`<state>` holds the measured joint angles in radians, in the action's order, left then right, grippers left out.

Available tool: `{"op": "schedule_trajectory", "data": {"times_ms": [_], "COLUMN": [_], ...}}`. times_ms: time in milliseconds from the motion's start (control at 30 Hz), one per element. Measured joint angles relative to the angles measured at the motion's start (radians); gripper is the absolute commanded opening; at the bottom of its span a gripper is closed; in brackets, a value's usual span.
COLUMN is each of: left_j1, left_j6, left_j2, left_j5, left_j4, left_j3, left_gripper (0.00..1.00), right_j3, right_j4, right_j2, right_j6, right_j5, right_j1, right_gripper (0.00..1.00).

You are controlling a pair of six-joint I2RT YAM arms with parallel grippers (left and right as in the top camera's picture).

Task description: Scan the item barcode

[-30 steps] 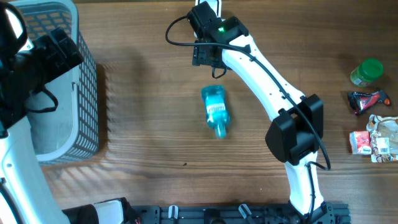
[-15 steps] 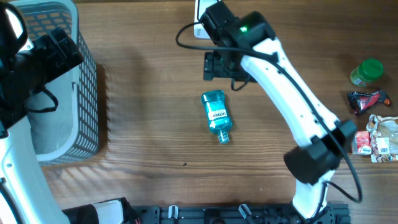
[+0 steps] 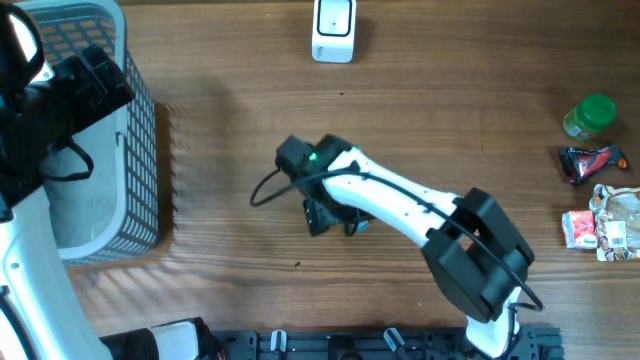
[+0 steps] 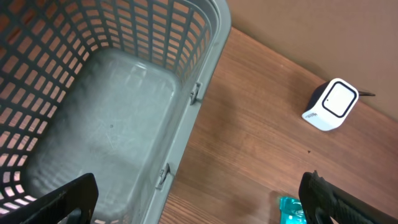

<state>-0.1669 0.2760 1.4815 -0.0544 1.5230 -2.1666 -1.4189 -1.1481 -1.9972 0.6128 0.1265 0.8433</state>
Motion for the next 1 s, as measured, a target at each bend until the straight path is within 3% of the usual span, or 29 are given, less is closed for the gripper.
{"op": "schedule_trajectory", "data": {"times_ms": [100, 233, 267, 367, 567, 800, 1000], "left_j1": [0.0, 0.0, 0.0, 0.0, 0.0, 0.0, 0.0], "left_j6": [0.0, 0.0, 0.0, 0.0, 0.0, 0.0, 0.0], "left_j2": [0.0, 0.0, 0.0, 0.0, 0.0, 0.0, 0.0], "left_j5": [0.0, 0.0, 0.0, 0.0, 0.0, 0.0, 0.0], "left_j4": [0.0, 0.0, 0.0, 0.0, 0.0, 0.0, -0.001], "left_j3": [0.0, 0.0, 0.0, 0.0, 0.0, 0.0, 0.0], "left_gripper": [1.0, 1.0, 1.0, 1.0, 1.0, 1.0, 1.0], "right_j3": [0.093, 0.119, 0.123, 0.141, 0.172, 0.177, 0.129], "right_j4": [0.153, 0.217, 0.24, 0.291, 0.333, 0.317, 0.141], "right_j2": [0.0, 0.005, 0.008, 0.013, 0.028, 0.034, 0.041], "right_j6": [-0.014, -0.024, -0.027, -0.033, -0.011, 0.029, 0.038], "right_j5": [-0.011, -0.019, -0.021, -0.031, -0.071, -0.074, -0.074], "right_j1": [-0.001, -0.003, -0.003, -0.004, -0.014, -0.016, -0.021], "right_gripper": [0.99, 0.98, 0.92, 0.6, 0.31, 0.27, 0.27]}}
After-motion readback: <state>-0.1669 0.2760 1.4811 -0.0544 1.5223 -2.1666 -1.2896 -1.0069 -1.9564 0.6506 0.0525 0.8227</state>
